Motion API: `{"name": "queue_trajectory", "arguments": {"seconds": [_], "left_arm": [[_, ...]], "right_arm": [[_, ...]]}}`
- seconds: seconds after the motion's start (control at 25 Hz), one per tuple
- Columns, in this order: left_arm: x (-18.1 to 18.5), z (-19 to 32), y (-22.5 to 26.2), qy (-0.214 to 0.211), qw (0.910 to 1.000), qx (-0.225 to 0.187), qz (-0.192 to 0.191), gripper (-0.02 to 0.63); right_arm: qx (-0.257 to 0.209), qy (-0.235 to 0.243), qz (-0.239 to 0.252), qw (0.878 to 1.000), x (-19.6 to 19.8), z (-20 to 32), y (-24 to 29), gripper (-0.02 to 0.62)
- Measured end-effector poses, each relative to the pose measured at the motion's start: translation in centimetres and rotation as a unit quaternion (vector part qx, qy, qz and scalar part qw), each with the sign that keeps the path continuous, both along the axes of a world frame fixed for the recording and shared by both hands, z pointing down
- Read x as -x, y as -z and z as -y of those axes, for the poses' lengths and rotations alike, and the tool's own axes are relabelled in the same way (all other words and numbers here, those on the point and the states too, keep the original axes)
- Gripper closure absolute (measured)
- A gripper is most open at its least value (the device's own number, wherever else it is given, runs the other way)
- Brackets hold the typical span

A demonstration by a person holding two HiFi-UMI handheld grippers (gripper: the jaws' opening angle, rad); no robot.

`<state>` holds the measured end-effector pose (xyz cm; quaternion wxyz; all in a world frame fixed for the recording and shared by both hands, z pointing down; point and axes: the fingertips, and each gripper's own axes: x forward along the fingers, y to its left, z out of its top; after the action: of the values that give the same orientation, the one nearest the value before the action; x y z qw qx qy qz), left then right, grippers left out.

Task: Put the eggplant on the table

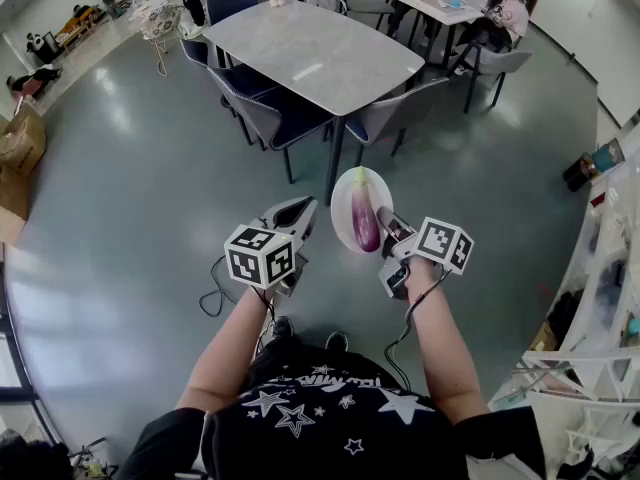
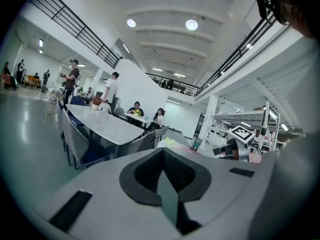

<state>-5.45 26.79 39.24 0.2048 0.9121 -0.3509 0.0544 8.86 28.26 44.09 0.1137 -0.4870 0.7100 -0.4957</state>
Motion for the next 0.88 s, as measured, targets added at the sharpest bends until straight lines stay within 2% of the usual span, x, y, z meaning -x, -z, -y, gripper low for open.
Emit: {"name": "queue_trajectory", "arguments": {"seconds": [0.36, 0.68, 0.88], "left_arm": [[-1.3, -1.8, -0.1, 0.005, 0.9998, -0.02, 0.001, 0.598], [-2.5, -2.8, -0.7, -0.009, 0.9994, -0.032, 0.011, 0.598], [-2.0, -3.2, -1.3, -0.015, 0.9994, -0.028, 0.011, 0.598]], "right_arm": [[-0.01, 0.026, -0.009, 1.0, -0.2, -1.8, -0.2, 0.571], [0.0, 0.009, 0.006, 1.0, -0.6, -3.1, -0.9, 0.571], [0.018, -0.003, 0.022, 1.0, 0.1, -3.5, -1.7, 0.571]]}}
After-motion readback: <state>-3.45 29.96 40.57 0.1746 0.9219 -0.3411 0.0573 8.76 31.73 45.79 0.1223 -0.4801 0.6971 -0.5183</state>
